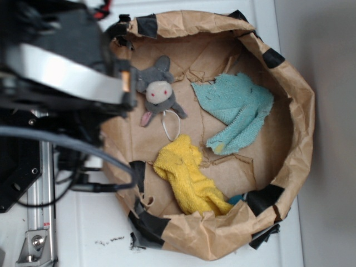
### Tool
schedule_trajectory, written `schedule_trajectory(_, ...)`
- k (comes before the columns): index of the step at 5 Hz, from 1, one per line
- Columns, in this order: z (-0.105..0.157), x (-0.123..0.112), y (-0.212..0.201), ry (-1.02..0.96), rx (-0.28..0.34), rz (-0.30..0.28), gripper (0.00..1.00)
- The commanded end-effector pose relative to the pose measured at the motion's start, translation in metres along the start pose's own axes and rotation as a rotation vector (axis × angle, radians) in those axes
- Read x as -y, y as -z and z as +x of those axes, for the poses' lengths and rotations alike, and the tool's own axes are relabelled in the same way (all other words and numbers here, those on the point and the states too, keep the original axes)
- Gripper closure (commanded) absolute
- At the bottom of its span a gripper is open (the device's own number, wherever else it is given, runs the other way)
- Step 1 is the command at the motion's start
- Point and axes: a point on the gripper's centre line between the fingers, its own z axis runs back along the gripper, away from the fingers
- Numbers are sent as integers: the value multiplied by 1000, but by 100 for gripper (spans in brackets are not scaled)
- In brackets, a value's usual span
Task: Grab the gray animal.
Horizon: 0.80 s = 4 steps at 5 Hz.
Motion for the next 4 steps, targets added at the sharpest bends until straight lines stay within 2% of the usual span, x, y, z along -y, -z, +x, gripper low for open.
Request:
schedule_trajectory(1, 42, -28, 51, 137, -18, -85, 0)
schedule_trajectory(2, 46, -23, 84, 200, -32, -111, 0)
schedule_trajectory(3, 30, -22, 118, 361, -43, -73, 0)
schedule_trajectory(4, 16, -13, 151, 545, -109, 45, 0)
